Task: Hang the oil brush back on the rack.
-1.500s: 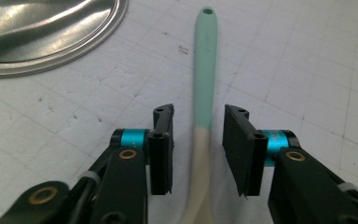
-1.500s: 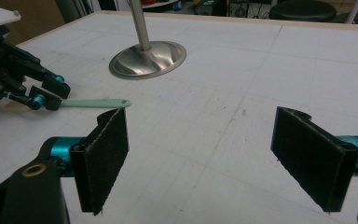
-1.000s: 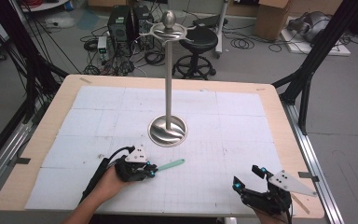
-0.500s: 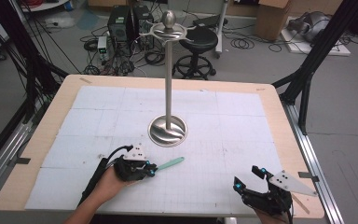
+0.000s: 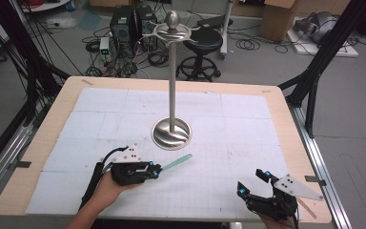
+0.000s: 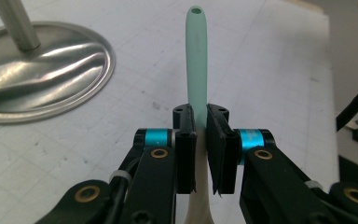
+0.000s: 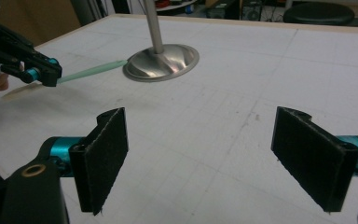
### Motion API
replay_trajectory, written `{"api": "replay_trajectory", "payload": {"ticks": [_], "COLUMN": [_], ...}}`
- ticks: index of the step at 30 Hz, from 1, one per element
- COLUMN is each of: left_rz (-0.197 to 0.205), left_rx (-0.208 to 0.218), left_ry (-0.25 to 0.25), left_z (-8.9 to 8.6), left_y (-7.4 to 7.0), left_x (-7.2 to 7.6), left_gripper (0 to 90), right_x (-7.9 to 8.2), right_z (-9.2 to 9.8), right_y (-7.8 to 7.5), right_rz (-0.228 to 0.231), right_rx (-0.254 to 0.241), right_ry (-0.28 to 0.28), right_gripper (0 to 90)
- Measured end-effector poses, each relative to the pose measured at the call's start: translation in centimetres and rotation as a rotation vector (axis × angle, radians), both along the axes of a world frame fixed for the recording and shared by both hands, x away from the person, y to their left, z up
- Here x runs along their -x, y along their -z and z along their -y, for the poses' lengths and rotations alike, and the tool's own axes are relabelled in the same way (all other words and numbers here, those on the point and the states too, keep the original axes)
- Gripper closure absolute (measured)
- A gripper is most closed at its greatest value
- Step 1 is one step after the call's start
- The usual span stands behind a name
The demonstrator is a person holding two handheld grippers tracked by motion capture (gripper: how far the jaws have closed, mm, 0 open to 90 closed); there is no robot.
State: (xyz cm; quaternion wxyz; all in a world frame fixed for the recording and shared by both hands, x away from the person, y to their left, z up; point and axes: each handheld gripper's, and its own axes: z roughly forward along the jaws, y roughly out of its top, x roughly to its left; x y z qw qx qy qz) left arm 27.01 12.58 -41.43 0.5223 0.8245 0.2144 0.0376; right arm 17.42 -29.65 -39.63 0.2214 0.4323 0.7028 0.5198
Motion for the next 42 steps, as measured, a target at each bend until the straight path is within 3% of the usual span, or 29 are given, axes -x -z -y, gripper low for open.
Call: {"api": "replay_trajectory", "payload": {"ticks": [4, 8, 15, 21, 27, 35, 42], "left_rz": [0.009, 0.023, 0.034, 0.024, 0.013, 0.005, 0.004], "left_rx": [0.058, 0.090, 0.141, 0.205, 0.248, 0.291, 0.298], "left_ry": [0.023, 0.038, 0.063, 0.088, 0.131, 0.169, 0.187], "left_z": [-0.1, -0.3, -0.5, -0.5, -0.4, -0.7, -0.7], "left_y": [-0.7, -1.1, -1.7, -2.1, -2.6, -3.1, -3.3], "left_x": [0.7, 1.0, 1.7, 2.1, 2.4, 2.8, 2.9], "left_gripper": [81.7, 81.6, 81.6, 81.7, 81.7, 81.7, 81.6], "right_x": [0.0, -0.1, -0.2, -0.4, -1.1, -1.8, -3.3], "right_z": [-0.5, -1.0, -1.9, -2.4, -3.8, -6.0, -7.3], "right_y": [-0.1, -0.3, -0.3, -0.5, -0.7, -1.9, -2.2], "right_rz": [0.017, 0.034, 0.027, 0.038, 0.035, 0.075, 0.064], "right_rx": [-0.020, -0.052, -0.047, -0.076, -0.093, -0.115, -0.111], "right_ry": [-0.055, -0.105, -0.175, -0.217, -0.295, -0.455, -0.530], "right_gripper": [17.4, 17.4, 18.2, 18.2, 18.3, 29.3, 38.8]}}
